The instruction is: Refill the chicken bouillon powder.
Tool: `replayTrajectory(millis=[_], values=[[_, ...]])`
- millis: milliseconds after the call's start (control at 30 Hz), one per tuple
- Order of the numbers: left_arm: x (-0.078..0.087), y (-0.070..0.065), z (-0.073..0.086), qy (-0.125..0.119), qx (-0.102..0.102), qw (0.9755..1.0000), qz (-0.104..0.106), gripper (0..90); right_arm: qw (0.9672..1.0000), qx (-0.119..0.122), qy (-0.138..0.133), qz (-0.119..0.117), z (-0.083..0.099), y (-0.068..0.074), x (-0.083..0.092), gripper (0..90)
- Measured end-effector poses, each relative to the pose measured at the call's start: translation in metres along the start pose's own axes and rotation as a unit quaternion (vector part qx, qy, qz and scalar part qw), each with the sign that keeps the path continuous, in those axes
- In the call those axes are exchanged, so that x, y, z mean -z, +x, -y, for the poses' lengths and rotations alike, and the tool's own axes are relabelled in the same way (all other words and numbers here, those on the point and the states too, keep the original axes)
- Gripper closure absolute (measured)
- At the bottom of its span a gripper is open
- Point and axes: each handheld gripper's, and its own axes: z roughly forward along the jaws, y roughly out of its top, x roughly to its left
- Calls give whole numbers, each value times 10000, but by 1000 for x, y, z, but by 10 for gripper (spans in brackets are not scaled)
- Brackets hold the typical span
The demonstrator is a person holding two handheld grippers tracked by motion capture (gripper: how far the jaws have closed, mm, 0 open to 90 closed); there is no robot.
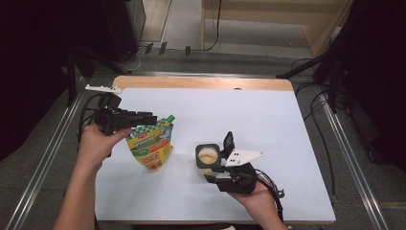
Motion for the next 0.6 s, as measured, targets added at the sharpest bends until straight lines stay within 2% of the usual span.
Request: replayTrajectory(millis=[300,600], values=[[4,2,0,-68,35,10000,-6,577,10000,-24,-8,16,0,-1,2,616],[12,7,0,-130,115,9997,-182,574,9999,-92,-85,24,0,-5,9,646]])
